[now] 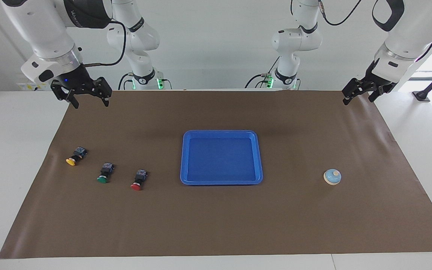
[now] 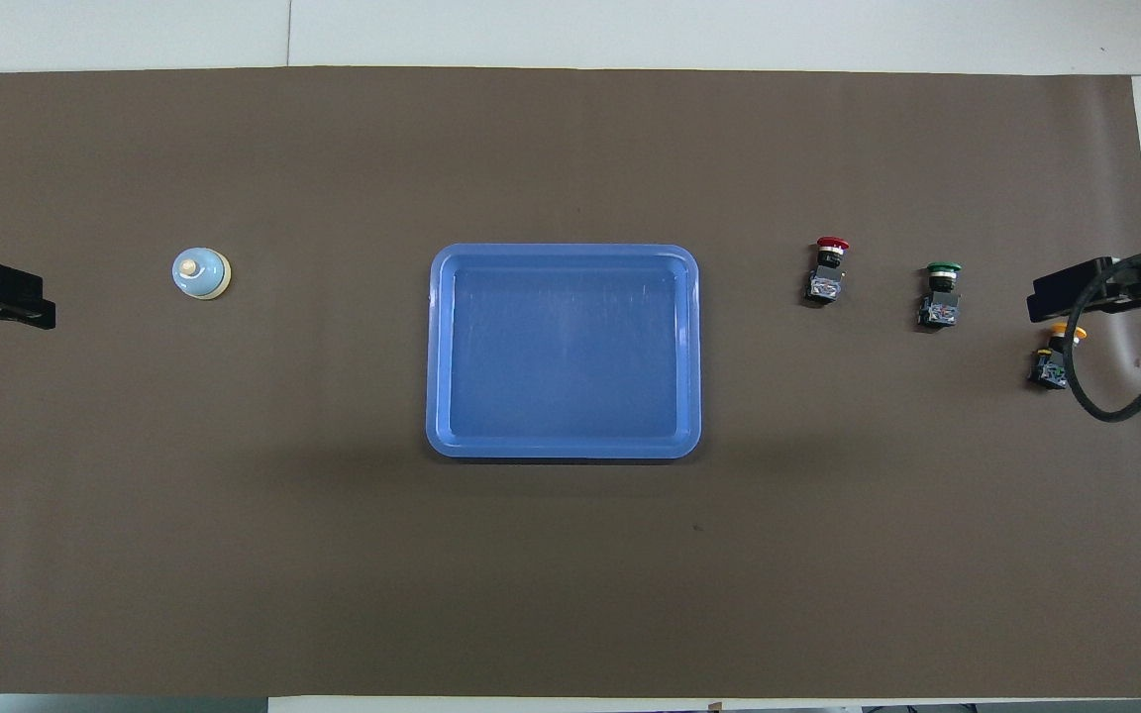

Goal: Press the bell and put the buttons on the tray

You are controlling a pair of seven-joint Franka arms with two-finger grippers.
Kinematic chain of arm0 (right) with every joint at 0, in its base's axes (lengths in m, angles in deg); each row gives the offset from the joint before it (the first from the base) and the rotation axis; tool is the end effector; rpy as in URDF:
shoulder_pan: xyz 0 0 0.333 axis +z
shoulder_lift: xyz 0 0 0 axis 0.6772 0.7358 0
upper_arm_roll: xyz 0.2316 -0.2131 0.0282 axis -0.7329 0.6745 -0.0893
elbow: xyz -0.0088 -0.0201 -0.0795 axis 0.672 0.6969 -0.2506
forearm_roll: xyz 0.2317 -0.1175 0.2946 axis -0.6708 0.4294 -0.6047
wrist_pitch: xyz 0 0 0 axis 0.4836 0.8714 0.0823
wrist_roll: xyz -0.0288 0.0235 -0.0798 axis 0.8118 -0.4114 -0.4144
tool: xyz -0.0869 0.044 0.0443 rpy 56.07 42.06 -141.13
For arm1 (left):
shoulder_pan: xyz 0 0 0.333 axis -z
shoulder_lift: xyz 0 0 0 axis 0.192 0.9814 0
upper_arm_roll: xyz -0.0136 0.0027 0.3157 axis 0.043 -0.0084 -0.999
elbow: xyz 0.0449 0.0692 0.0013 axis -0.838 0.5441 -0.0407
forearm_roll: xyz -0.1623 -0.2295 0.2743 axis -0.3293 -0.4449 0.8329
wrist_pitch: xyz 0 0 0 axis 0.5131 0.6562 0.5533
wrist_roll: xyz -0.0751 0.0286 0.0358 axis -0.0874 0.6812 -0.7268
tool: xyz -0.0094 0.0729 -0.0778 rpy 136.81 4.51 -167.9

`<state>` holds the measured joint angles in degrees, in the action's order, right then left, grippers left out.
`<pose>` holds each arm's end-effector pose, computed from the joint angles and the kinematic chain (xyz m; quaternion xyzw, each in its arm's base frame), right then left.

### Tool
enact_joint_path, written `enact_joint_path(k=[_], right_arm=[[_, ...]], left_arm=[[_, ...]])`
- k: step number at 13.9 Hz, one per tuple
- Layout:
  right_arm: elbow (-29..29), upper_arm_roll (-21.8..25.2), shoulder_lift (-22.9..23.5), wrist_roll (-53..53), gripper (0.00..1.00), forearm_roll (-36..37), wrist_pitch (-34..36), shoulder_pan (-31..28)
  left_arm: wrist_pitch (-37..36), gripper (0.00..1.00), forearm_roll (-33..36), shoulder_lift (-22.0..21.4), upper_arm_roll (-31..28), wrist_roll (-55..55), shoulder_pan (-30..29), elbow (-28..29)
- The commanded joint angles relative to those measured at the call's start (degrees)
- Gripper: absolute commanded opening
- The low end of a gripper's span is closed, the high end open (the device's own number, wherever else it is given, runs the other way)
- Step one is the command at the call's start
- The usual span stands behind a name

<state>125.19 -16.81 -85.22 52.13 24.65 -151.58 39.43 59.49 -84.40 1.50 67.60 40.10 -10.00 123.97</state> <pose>0.5512 -0.0098 0.6123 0.9994 0.0295 -0.0161 0.0027 0.5447 -0.0053 0.6196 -0.9996 -0.0194 0.0215 0.0016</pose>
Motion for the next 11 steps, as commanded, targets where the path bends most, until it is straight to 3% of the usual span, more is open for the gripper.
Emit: enact_joint_path(k=[1, 6, 7, 8, 9, 10, 11], right_arm=[[0.3, -0.1, -0.5, 0.7, 1.0, 0.4, 0.7, -0.2], [0.3, 0.0, -0.5, 0.7, 1.0, 0.4, 0.7, -0.2], [0.3, -0.1, -0.5, 0.7, 1.0, 0.4, 0.7, -0.2], [0.3, -0.1, -0.5, 0.7, 1.0, 0.4, 0.7, -0.2], [0.3, -0.1, -0.5, 0.7, 1.0, 0.4, 0.7, -0.2], [0.3, -0.1, -0.5, 0.7, 1.0, 0.4, 0.7, -0.2], [0.3, -0.1, -0.5, 0.7, 1.0, 0.4, 0.7, -0.2]], left_arm=[[-0.8, 1.0, 0.4, -0.6, 0.0, -0.4, 0.4, -0.3], [2.9, 1.0, 0.8, 0.1, 0.0, -0.4, 0.5, 0.4], [3.8, 0.83, 0.8, 0.9, 0.0, -0.4, 0.5, 0.4], [5.0, 0.57, 0.8, 2.6, 0.0, -0.4, 0.5, 0.5], [6.6, 0.1, 0.8, 4.2, 0.0, -0.4, 0.4, 0.5], [8.3, 0.0, 0.8, 6.3, 0.0, -0.4, 0.4, 0.4], [10.1, 0.0, 0.8, 8.1, 0.0, -0.4, 0.4, 0.3]])
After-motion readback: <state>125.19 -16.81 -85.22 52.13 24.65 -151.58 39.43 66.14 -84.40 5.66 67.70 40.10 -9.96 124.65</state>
